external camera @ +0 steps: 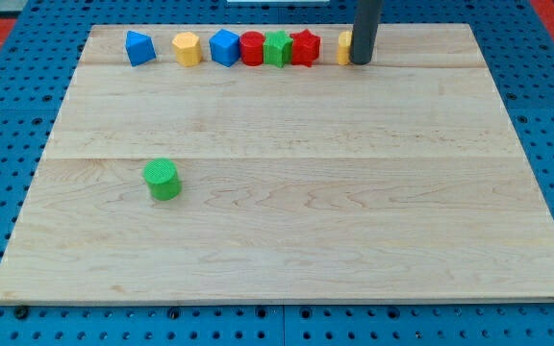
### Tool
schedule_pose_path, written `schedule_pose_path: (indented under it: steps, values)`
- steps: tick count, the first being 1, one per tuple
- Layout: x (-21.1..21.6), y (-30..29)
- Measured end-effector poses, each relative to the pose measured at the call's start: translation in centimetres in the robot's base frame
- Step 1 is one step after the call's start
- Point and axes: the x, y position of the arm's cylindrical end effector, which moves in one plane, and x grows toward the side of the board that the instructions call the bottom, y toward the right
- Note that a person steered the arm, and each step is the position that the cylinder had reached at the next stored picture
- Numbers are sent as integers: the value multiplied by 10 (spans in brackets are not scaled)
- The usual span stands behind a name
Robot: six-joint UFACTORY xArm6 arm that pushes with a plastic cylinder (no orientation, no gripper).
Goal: Move the green circle to the right of the yellow heart
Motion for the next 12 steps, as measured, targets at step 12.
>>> schedule_pose_path:
  steps: [12]
  values:
    - [158,-229]
